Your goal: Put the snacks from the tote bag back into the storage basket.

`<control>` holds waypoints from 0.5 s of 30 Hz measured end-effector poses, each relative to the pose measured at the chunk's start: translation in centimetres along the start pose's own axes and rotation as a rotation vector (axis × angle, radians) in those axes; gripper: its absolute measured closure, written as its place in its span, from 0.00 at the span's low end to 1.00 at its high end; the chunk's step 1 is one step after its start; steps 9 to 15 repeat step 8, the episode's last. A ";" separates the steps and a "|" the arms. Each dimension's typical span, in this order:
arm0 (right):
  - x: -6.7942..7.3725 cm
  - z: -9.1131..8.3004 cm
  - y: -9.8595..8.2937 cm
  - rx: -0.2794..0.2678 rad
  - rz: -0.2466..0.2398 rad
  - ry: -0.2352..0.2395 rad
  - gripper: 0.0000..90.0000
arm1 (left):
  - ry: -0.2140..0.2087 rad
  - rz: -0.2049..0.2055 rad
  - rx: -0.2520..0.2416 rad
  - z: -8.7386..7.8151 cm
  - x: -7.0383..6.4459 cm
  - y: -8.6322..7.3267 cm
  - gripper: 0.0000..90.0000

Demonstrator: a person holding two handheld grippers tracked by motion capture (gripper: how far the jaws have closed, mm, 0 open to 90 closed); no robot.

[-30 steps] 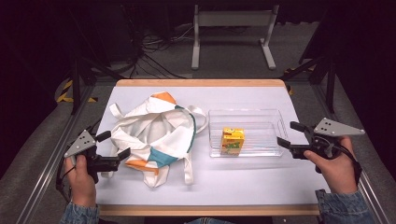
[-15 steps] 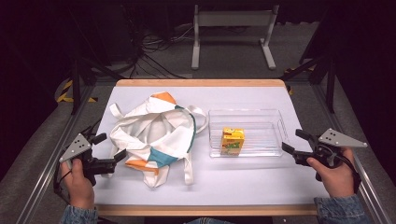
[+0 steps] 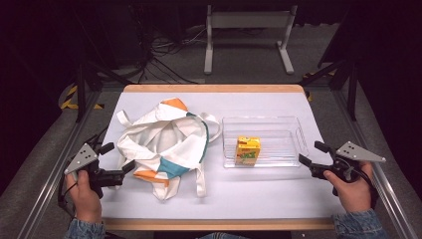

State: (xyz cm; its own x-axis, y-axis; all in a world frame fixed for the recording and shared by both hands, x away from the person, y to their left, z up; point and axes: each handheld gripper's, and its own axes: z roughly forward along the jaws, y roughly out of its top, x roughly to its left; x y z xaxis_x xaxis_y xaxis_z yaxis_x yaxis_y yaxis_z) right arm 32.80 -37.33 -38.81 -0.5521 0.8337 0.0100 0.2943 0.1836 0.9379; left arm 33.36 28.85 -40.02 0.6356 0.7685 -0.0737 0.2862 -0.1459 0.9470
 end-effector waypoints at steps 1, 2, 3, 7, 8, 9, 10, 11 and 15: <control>0.0 0.0 0.0 -0.003 -0.005 0.009 0.22 | 0.000 -0.001 0.000 0.0 0.0 0.0 0.00; 0.1 0.0 0.0 -0.006 -0.012 0.023 0.22 | 0.000 -0.001 0.000 0.0 0.0 0.0 0.00; 0.1 0.0 0.1 -0.013 -0.016 0.028 0.22 | 0.000 -0.001 0.000 0.0 0.0 0.0 0.00; 0.1 0.0 0.2 -0.023 -0.015 0.033 0.21 | 0.000 -0.002 -0.001 0.0 0.0 0.0 0.00; 0.1 -0.1 0.2 -0.018 -0.014 0.032 0.21 | 0.000 -0.002 0.000 0.0 0.0 0.0 0.00; 0.1 -0.1 0.2 -0.018 -0.014 0.032 0.21 | 0.000 -0.002 0.000 0.0 0.0 0.0 0.00; 0.1 -0.1 0.2 -0.018 -0.014 0.032 0.21 | 0.000 -0.002 0.000 0.0 0.0 0.0 0.00; 0.1 -0.1 0.2 -0.018 -0.014 0.032 0.21 | 0.000 -0.002 0.000 0.0 0.0 0.0 0.00; 0.1 -0.1 0.2 -0.018 -0.014 0.032 0.21 | 0.000 -0.002 0.000 0.0 0.0 0.0 0.00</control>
